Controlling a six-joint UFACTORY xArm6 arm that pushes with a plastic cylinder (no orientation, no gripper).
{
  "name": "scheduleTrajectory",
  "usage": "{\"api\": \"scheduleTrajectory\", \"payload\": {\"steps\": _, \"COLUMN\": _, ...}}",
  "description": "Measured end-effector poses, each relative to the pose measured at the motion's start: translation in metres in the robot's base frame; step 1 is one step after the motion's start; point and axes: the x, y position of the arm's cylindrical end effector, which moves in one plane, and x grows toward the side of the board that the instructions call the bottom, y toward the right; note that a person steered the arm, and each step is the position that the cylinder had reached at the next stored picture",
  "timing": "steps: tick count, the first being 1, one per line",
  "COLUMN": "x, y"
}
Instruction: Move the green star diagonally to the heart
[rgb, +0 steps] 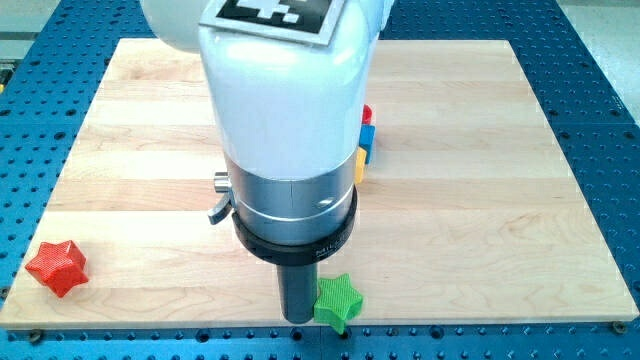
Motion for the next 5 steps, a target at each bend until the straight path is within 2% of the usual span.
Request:
{"api": "scheduleTrajectory", "payload": {"steps": 1, "x": 0.0, "y": 0.041}}
{"api": "scheduleTrajectory", "payload": {"steps": 2, "x": -0.053, "y": 0.131}}
{"api": "scheduleTrajectory", "payload": {"steps": 3, "x": -0.077, "y": 0.21}}
{"api": "scheduleTrajectory", "payload": {"steps": 4, "x": 0.0, "y": 0.239}}
{"api": "scheduleTrajectory", "payload": {"steps": 5, "x": 0.0, "y": 0.239}}
